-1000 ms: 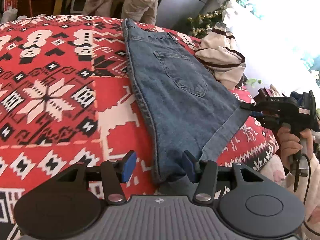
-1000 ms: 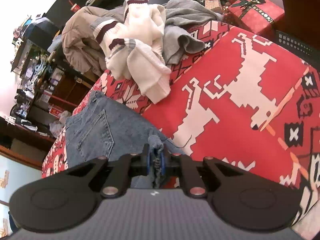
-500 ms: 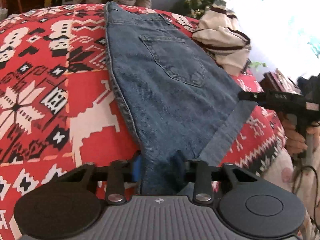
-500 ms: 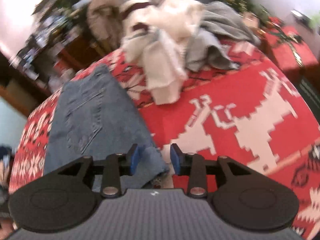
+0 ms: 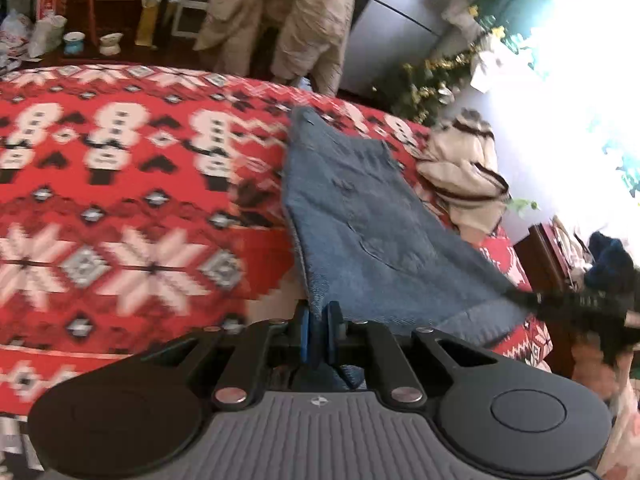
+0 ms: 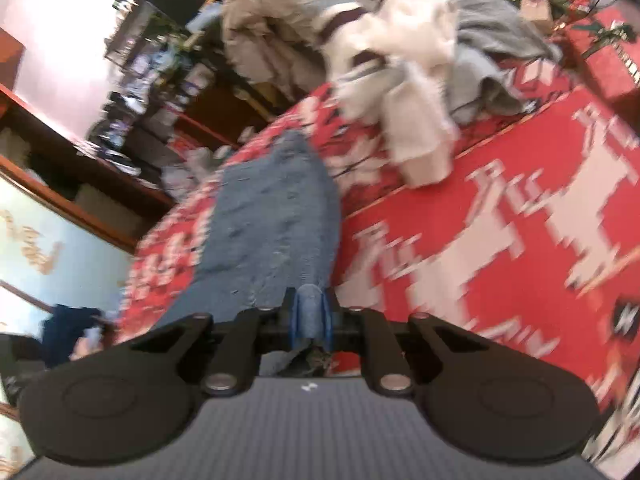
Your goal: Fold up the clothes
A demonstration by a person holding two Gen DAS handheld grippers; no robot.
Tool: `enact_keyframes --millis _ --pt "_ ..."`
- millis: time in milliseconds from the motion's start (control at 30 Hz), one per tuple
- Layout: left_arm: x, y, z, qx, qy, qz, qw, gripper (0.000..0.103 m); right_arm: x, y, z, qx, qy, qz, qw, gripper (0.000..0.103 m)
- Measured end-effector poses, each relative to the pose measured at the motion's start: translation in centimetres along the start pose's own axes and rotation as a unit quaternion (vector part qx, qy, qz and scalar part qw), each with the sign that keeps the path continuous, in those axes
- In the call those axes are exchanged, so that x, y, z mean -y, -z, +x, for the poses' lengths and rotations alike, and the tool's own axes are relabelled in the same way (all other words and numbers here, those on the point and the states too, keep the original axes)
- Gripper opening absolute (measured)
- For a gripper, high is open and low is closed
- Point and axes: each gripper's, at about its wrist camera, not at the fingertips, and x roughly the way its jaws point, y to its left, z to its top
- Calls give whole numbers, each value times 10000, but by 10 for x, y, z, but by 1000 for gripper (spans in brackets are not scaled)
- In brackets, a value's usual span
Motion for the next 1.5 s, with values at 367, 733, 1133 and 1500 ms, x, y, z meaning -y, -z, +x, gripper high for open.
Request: enact_keyframes --millis 367,733,1133,1500 --pt "-75 41 3 -300 -447 -614 9967 1 -10 77 19 -122 307 219 9992 15" --pt "-28 17 14 -6 -906 632 9939 58 -40 40 2 -24 1455 -1187 9822 47" --pt "-6 -57 71 888 -800 1397 9830 87 -80 -23 46 596 1991 -2169 9538 102" --pt "15 -130 162 746 -824 1409 9838 28 -94 -92 129 801 1227 -2396 9597 90"
